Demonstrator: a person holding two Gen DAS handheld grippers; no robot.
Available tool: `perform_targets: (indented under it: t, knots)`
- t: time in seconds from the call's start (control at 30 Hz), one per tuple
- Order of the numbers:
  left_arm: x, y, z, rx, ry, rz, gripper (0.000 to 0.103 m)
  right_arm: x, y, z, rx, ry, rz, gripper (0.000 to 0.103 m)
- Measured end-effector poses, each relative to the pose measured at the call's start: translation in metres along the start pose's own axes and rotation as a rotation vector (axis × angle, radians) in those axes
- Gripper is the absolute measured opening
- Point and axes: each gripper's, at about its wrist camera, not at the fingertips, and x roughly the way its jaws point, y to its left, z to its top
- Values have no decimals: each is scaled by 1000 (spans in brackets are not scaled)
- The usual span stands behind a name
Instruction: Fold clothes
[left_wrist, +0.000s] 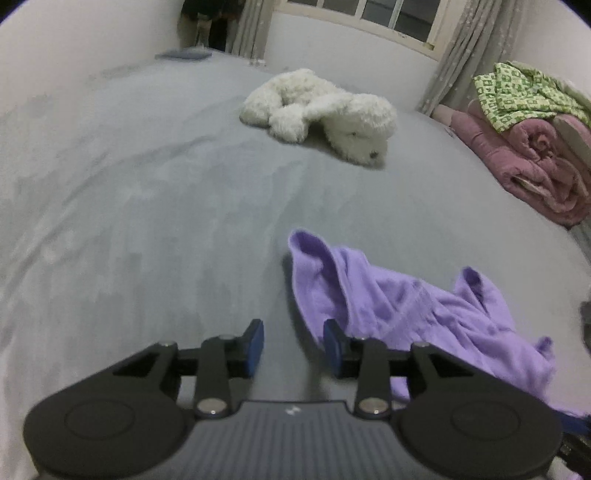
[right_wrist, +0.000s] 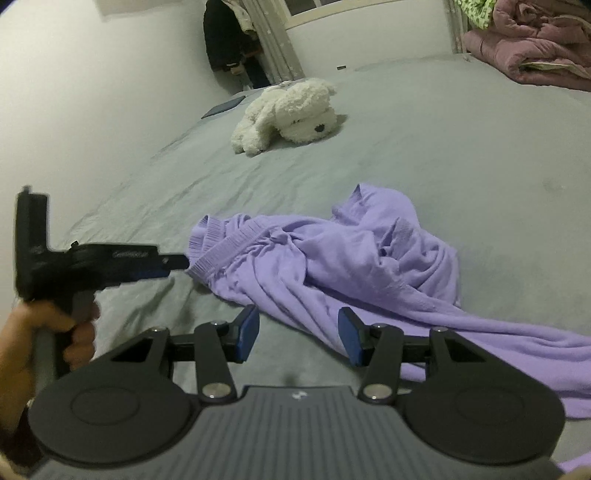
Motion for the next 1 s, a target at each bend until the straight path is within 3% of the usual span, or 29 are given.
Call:
perform_targets:
  t: [0.2, 0.37, 0.47, 0.5, 0.53, 1.0]
  knots:
    - [-25, 8, -20, -39, 40, -59, 49, 11, 5, 2, -43, -11, -15, 52]
    - [-30, 20, -42, -126, 56, -145, 50, 19, 4, -1, -81, -11, -46, 47]
    - [-28, 23, -51, -154, 77, -173, 50, 24, 4, -3, -102, -17, -68, 30]
    - [-29, 23, -51, -148, 74, -178, 50, 24, 3, -4, -103, -14, -68, 10]
    - [-29, 23, -52, -141, 72, -181, 50, 25, 3, -6, -104, -11, -67, 2]
    - [-29, 49, -42, -229, 104, -252, 56, -10, 58, -27, -268, 57, 76, 2]
